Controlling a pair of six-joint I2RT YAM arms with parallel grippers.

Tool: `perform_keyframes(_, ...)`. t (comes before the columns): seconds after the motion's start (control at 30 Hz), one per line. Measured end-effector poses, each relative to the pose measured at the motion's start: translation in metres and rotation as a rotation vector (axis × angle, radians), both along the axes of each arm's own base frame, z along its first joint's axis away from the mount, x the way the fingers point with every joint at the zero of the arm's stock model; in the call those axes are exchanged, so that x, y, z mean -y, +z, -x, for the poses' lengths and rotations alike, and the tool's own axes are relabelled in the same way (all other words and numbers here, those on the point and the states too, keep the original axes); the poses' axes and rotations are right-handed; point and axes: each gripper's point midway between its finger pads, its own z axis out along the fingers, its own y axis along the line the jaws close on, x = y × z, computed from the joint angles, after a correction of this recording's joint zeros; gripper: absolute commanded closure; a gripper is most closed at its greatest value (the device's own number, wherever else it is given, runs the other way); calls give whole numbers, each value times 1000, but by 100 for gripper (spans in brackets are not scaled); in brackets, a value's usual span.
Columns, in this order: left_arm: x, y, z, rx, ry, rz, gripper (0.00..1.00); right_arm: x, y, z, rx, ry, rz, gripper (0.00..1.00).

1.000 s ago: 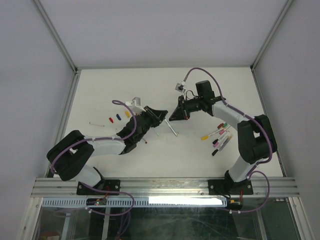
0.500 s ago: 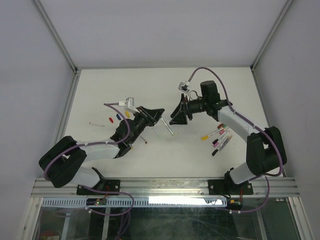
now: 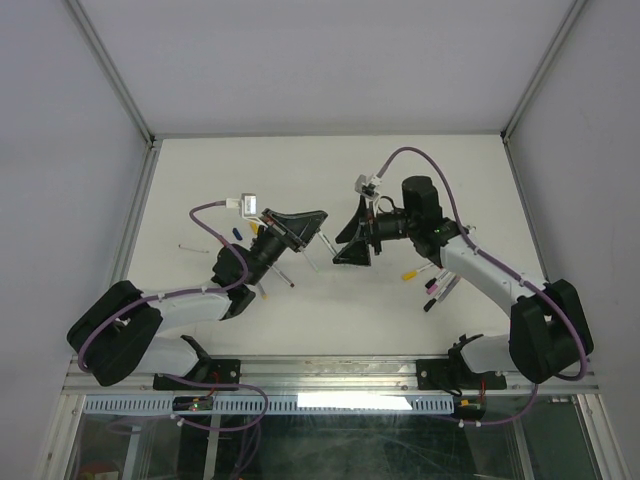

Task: Open the pen caps
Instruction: Pick up the pen from the center of the board, then open the pen cap from the pen.

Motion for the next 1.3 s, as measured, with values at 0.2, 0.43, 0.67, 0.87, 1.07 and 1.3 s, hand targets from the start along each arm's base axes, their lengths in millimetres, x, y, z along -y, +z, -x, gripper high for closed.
perform_keyframes(0.2,3,-3,1,0,-8,-2,100,-8,0,1,0,-16,3,54)
perform_keyframes(0.43,8,-18,-2,-18,5,-47,100,-14,-9,1,-57,-19,19,100)
perform_keyframes(0.67,7,-19,-3,-8,17,-63,43,-12,-10,2,-102,0,8,100)
perform_keyframes(0.87,-3,-12,13,34,-18,-41,21,-1,4,-3,-142,22,-50,100)
perform_keyframes(1.07,-11,-14,18,28,-68,-4,21,1,12,5,-159,78,-77,100)
perform_keyframes(1.3,2,-25,23,12,-164,-9,34,-2,6,10,-201,125,-78,100)
